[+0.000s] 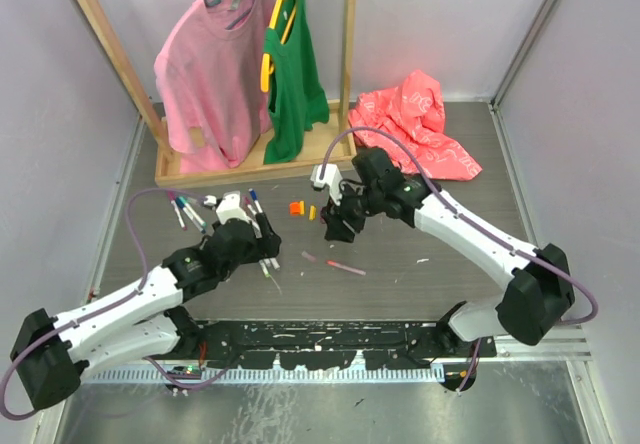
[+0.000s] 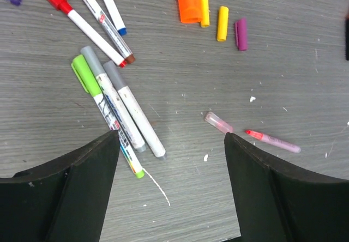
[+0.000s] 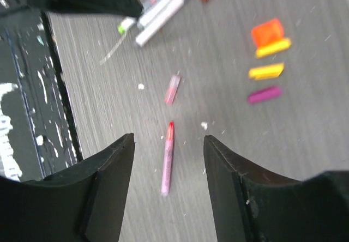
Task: Open the pen caps
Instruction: Pick up the pen from the center of the board.
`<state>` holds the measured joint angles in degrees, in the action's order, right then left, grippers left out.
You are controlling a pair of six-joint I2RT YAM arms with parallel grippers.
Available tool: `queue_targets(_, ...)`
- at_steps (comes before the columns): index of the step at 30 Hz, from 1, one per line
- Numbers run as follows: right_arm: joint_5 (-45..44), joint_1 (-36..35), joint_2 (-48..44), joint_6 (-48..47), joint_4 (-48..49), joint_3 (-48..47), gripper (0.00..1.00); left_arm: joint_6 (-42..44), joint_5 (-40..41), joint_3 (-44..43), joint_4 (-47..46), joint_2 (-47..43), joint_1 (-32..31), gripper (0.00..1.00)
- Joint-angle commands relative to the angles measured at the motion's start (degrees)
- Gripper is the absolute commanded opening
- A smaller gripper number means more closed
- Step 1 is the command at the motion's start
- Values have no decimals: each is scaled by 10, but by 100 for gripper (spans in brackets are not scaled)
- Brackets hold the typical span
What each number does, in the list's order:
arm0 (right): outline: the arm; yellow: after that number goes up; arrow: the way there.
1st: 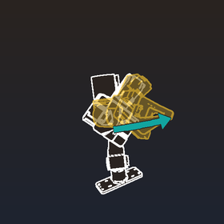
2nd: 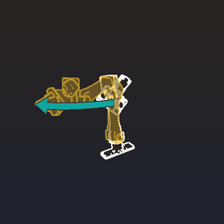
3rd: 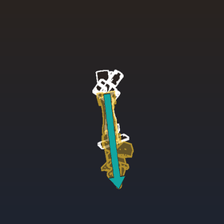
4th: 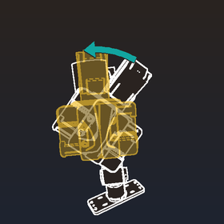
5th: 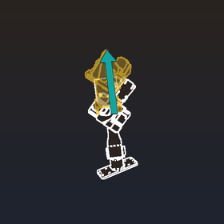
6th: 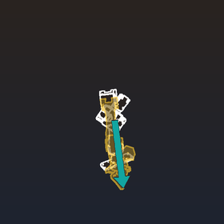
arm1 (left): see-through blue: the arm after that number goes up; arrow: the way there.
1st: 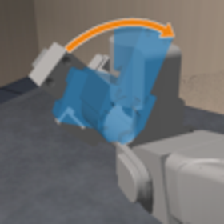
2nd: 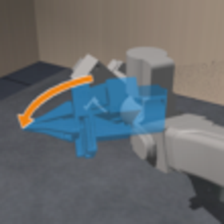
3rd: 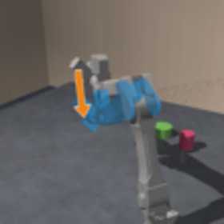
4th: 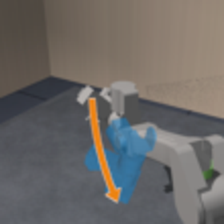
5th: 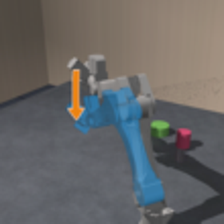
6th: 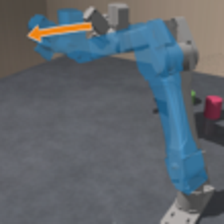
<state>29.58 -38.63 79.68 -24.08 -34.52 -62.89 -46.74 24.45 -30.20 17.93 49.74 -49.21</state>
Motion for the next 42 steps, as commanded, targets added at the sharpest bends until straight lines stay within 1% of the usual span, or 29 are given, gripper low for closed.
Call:
queue_targets(1, 83, 32, -15, -5, 4, -51, 60, 4, -24, -48, 32, 38, 21, 74)
queue_targets(2, 115, 53, -9, -10, -1, -47, 60, -6, -16, -61, 45, 49, 21, 67)
queue_targets(4, 134, 101, 2, -11, -10, -38, 60, -25, -1, -81, 70, 72, 21, 53)
queue_targets(6, 156, 120, 2, -11, -18, -25, 60, -44, 17, -101, 91, 98, 21, 40)
queue_targets(8, 160, 121, -10, -18, -18, -17, 60, -74, 36, -120, 114, 132, 21, 34)
queue_targets(9, 155, 122, -18, -18, -11, -13, 60, -88, 48, -129, 126, 150, 21, 28)
queue_targets(10, 151, 122, -28, -19, -4, -9, 60, -102, 59, -142, 143, 168, 21, 26)
queue_targets(13, 152, 123, -39, -19, 7, 3, 60, -124, 75, -185, 192, 220, 20, 25)
queue_targets(15, 154, 122, -39, -18, 9, 6, 60, -124, 76, -195, 197, 248, 20, 25)
queue_targets(20, 155, 122, -28, -16, 9, 6, 60, -120, 75, -183, 152, 263, 20, 26)
queue_targets(30, 154, 123, -28, -17, 9, 9, 60, -121, 44, -192, 129, 309, 22, 28)
queue_targets(42, 156, 123, -29, -19, 9, 9, 60, -122, -18, -190, 103, 355, 58, 27)
